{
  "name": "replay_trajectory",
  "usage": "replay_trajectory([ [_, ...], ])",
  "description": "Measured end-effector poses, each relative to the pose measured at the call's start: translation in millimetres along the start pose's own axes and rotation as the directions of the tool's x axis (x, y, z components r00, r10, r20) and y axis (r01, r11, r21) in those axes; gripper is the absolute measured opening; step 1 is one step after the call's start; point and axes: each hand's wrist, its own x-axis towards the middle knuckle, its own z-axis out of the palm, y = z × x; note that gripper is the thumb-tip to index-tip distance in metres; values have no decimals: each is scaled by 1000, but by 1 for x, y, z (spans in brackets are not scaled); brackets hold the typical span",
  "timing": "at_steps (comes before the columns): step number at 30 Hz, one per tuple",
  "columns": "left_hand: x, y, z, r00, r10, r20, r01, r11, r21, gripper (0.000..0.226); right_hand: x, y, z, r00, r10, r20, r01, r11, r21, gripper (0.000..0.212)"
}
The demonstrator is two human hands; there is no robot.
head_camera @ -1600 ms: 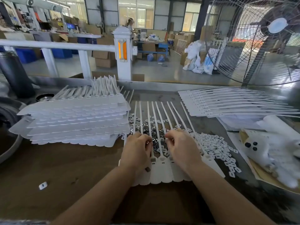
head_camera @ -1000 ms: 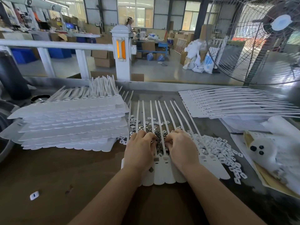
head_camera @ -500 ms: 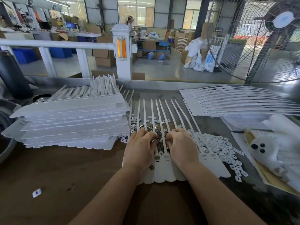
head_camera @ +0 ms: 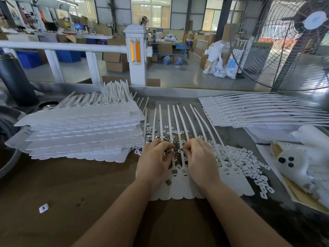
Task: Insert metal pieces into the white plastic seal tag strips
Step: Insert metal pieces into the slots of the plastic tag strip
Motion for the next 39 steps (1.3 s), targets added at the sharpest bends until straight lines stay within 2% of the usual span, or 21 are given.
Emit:
replay_trajectory([
  [5,-1,1,-5,1000,-2,15,4,995,-100,20,-1,-6,-4,994,-96,50,91,991,103,5],
  [16,2,3,-9,993,-105,52,113,975,-191,6,-1,-3,-1,991,-80,112,60,984,167,12],
  [20,4,2,-17,985,-167,45,173,928,-330,14,-2,-2,0,989,-71,131,50,987,151,12],
  [25,4,-1,-27,983,-176,48,179,884,-432,20,-3,-3,2,986,-72,151,58,994,93,14],
  [28,1,-7,-34,976,-212,47,210,868,-449,23,-3,-3,2,985,-69,157,58,996,74,14],
  [31,-3,-14,-41,973,-218,73,229,899,-373,19,-3,-3,3,986,-71,151,61,996,70,14],
  [33,-7,-18,-48,976,-201,87,218,916,-336,18,-3,-3,3,987,-71,142,62,996,67,14],
  [39,-17,-29,-70,966,-117,228,199,905,-376,22,-3,-1,5,987,-69,146,60,996,62,12],
])
